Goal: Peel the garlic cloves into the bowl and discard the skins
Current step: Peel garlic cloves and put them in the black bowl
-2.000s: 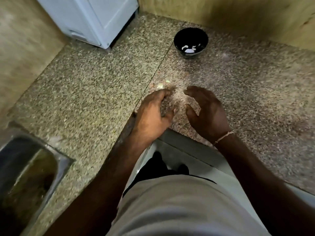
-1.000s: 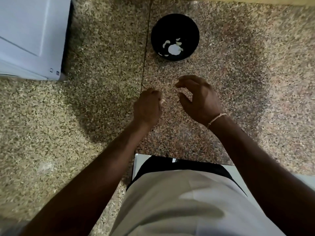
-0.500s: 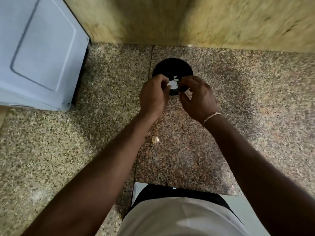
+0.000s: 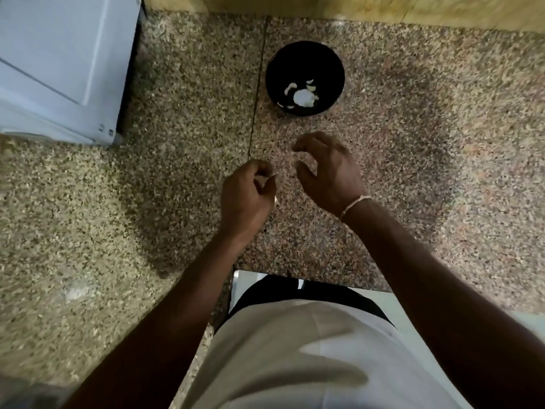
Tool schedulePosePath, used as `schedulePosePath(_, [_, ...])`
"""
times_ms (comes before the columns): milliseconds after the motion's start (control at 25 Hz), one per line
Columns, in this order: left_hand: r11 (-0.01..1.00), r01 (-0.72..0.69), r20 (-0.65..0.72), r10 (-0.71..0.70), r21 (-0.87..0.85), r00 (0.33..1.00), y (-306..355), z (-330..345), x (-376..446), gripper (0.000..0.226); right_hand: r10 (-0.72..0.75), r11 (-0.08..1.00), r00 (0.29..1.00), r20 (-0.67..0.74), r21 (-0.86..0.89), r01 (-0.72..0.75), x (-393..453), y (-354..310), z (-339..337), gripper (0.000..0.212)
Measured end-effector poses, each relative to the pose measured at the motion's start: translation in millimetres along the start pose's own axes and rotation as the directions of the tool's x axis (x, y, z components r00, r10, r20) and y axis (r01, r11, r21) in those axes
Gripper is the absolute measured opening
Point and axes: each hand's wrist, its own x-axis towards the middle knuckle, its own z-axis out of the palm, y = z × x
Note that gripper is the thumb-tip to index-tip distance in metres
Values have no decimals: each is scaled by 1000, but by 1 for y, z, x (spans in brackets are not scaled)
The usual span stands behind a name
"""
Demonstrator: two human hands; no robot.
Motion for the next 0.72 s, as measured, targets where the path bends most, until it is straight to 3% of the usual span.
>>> schedulePosePath(160, [993, 111, -12, -111, 45, 994, -32, -6, -18, 15, -2, 1000, 977, 212, -14, 5, -28, -5, 33, 32])
schedulePosePath(280, [980, 168, 92, -178, 108, 980, -41, 0, -21, 20, 69, 997, 952, 298, -59, -54, -33, -8, 55, 35])
schedulePosePath(400, [976, 196, 140, -208, 93, 968, -41, 12, -19, 21, 90, 996, 956, 281, -49, -80, -31, -14, 67, 29])
schedulePosePath(640, [958, 257, 167, -235, -124, 958, -31, 13, -17, 27, 95, 992, 979, 179, 70, -109, -39, -14, 58, 18])
schedulePosePath(720, [945, 247, 167, -214, -215, 963, -19, 9, -16, 19, 110, 986, 989, 99, 116, -121, -42, -17, 43, 16])
